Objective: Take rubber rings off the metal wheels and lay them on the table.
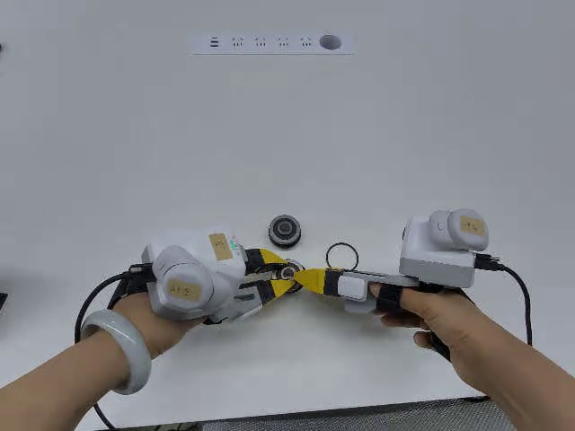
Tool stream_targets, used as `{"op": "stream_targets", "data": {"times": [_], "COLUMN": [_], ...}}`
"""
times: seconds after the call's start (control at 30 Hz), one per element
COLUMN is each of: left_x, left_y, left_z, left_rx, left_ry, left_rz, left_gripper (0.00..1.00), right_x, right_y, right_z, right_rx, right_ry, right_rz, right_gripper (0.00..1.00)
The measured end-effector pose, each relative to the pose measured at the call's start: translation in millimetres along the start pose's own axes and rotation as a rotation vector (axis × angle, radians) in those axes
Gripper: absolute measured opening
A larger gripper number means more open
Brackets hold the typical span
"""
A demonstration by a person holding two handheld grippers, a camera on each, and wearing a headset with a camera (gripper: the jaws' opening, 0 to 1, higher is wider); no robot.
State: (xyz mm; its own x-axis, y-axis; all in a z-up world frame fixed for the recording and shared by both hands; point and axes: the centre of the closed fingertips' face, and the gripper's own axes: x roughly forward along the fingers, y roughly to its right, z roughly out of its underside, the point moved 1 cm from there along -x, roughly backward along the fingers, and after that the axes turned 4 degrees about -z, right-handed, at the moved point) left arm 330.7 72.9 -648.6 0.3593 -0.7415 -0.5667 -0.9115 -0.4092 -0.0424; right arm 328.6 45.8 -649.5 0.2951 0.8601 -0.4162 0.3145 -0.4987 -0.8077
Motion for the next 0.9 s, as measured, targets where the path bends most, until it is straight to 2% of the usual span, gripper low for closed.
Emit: {"op": "stream_targets", "data": {"times": [0.37, 0.63, 0.9], "left_x": [-0.4, -0.6, -0.7], "left_y": [-0.2, 0.1, 0.3], "left_z": [0.3, -0.1, -0.1], "left_rx": [0.001, 0.003, 0.006], "left_ry": [-0.001, -0.003, -0.008], "left_rz": [0.003, 0.005, 0.007], "left_gripper": [0.13, 0.13, 0.13], "right_x": [-0.2, -0.4, -0.2], "right_y": [8.6, 7.3, 4.6], "right_z": [-0.1, -1.6, -1.9], "right_rx": [-0.033, -0.070, -0.072], "right_ry": [-0.009, -0.007, 0.000], "right_rz": [0.047, 0.050, 0.046], "right_gripper": [0.04, 0.02, 0.02]}}
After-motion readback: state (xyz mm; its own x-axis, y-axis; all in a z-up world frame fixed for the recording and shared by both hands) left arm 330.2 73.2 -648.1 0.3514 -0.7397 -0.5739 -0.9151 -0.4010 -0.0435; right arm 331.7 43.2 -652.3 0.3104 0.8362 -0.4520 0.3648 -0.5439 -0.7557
